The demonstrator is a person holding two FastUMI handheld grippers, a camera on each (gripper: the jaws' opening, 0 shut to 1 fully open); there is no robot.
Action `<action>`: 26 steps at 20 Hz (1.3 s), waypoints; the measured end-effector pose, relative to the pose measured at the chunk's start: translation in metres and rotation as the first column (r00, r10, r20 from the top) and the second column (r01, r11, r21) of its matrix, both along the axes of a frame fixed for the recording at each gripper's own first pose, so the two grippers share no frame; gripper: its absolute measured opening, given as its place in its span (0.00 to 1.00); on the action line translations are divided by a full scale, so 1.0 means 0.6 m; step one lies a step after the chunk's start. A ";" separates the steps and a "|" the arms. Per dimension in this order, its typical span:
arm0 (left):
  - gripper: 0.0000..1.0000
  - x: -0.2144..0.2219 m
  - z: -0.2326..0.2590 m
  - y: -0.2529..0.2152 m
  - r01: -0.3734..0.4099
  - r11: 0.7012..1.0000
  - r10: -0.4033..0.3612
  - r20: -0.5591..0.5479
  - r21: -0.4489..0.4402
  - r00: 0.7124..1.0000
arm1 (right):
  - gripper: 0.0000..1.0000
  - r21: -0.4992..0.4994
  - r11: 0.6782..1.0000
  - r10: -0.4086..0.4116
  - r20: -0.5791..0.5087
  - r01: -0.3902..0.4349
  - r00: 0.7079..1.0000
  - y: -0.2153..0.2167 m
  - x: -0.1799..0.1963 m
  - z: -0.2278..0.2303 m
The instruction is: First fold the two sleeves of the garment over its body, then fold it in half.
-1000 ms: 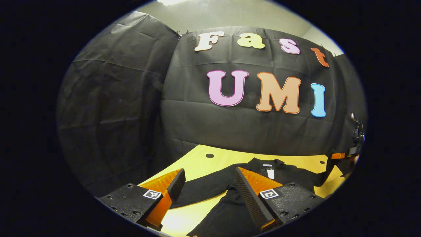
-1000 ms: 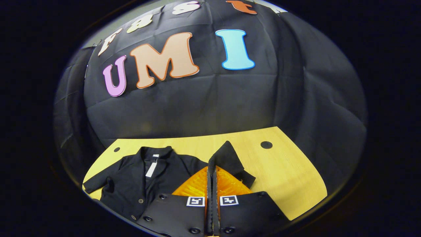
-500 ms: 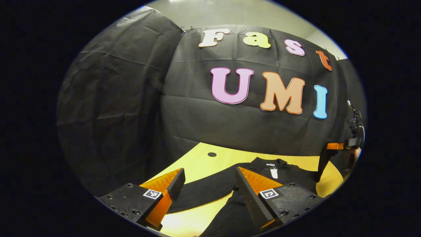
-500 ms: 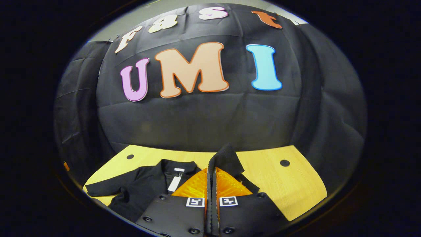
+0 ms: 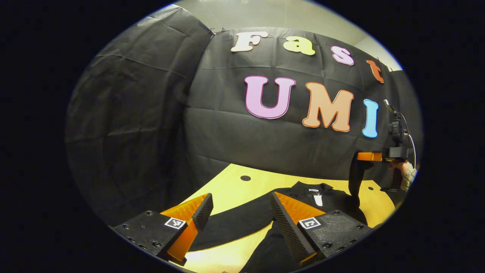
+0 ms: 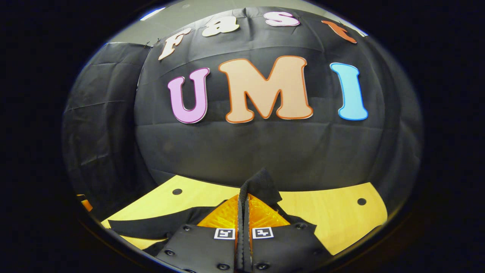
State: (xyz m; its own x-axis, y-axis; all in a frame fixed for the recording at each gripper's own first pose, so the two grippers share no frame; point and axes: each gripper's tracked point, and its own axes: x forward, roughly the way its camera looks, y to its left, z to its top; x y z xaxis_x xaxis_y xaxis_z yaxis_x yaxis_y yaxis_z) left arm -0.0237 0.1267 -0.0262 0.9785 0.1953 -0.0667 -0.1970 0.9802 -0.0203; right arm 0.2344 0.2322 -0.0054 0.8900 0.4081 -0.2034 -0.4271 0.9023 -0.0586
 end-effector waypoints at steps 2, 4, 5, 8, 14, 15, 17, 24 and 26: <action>0.92 0.003 0.001 0.009 -0.007 1.000 0.007 -0.002 0.008 1.000 | 0.02 0.010 1.000 0.023 -0.020 -0.023 1.000 0.035 -0.003 -0.019; 0.92 0.006 0.002 0.011 -0.009 1.000 0.009 -0.004 0.015 1.000 | 0.05 -0.025 0.998 0.053 -0.030 -0.054 0.998 0.071 -0.009 -0.038; 0.92 0.007 -0.001 0.015 -0.010 1.000 0.010 -0.008 0.018 1.000 | 0.02 -0.037 0.996 0.075 -0.026 -0.076 0.997 0.092 -0.011 -0.049; 0.92 0.008 -0.002 0.017 -0.013 1.000 0.013 -0.015 0.011 1.000 | 0.02 0.007 0.994 0.114 -0.082 -0.113 0.990 0.139 -0.010 -0.092; 0.92 0.003 -0.030 0.027 -0.037 0.999 0.037 -0.061 -0.003 0.997 | 0.00 0.010 0.990 0.141 -0.190 -0.141 0.972 0.183 -0.005 -0.197; 0.92 0.001 -0.036 0.029 -0.041 0.999 0.040 -0.073 -0.003 0.997 | 0.00 0.011 0.989 0.143 -0.207 -0.144 0.968 0.189 -0.003 -0.212; 0.93 -0.001 -0.045 0.030 -0.046 0.999 0.045 -0.094 -0.003 0.995 | 0.02 0.010 0.990 0.138 -0.239 -0.140 0.961 0.194 0.006 -0.236; 0.94 0.005 -0.070 0.035 -0.060 0.998 0.060 -0.135 0.002 0.989 | 0.07 0.023 0.993 0.115 -0.325 -0.114 0.939 0.193 0.041 -0.312; 0.94 0.009 -0.072 0.035 -0.061 0.998 0.062 -0.146 0.008 0.987 | 0.09 0.032 0.993 0.114 -0.354 -0.110 0.928 0.194 0.047 -0.328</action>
State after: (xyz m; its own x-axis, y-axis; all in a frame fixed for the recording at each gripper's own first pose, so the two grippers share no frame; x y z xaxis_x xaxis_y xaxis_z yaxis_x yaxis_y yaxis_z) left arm -0.0186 0.1476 -0.0695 0.9444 0.2553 -0.2070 -0.2576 0.9661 0.0164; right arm 0.2627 0.3483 -0.2024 0.7089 0.5052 -0.4921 -0.5167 0.8470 0.1252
